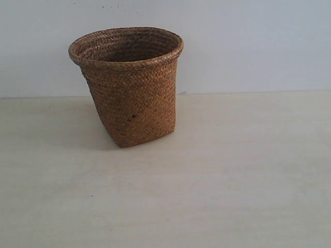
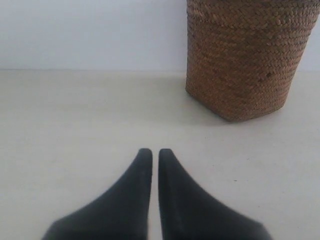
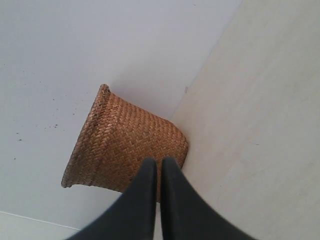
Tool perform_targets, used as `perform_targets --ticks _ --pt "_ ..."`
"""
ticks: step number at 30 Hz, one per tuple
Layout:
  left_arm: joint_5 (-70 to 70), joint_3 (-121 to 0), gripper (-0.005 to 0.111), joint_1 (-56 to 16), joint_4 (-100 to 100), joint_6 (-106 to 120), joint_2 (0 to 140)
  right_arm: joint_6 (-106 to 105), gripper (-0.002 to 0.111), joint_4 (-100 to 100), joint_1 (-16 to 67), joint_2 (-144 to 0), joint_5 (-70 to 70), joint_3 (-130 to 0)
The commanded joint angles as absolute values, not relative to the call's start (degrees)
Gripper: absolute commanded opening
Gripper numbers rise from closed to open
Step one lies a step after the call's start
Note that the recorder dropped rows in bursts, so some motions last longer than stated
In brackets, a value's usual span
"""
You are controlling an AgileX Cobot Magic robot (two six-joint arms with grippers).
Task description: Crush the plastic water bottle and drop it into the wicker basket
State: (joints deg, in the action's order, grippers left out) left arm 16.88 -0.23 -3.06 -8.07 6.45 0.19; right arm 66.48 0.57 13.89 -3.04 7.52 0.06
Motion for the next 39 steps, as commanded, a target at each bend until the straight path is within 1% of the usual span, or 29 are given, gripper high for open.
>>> perform_targets --ticks 1,12,16,22,24,33,35,39 --pt "17.27 0.00 0.004 -2.94 -7.31 5.80 0.00 66.00 0.000 0.73 13.72 -2.98 7.06 0.00" --pt "17.27 0.00 0.004 -2.94 -7.31 5.80 0.00 65.88 0.000 0.73 13.72 -2.98 7.08 0.00" --pt "17.27 0.00 0.004 -2.94 -7.31 5.80 0.00 59.25 0.000 2.74 13.86 -2.98 7.18 0.00" --pt "17.27 0.00 0.004 -2.94 -7.31 5.80 0.00 58.08 0.000 2.15 12.37 0.00 8.82 0.00" --pt "17.27 0.00 0.004 -2.94 -7.31 5.80 0.00 52.33 0.000 2.74 11.00 0.00 8.90 0.00" --pt "17.27 0.00 0.004 -2.94 -7.31 5.80 0.00 13.23 0.000 7.15 4.56 0.00 8.80 0.00" --pt "17.27 0.00 0.004 -2.94 -7.31 5.80 0.00 9.93 0.000 7.15 4.30 0.00 9.12 0.00" --pt "17.27 0.00 0.004 -2.94 -7.31 5.80 0.00 9.88 0.000 7.15 4.30 0.00 12.85 0.00"
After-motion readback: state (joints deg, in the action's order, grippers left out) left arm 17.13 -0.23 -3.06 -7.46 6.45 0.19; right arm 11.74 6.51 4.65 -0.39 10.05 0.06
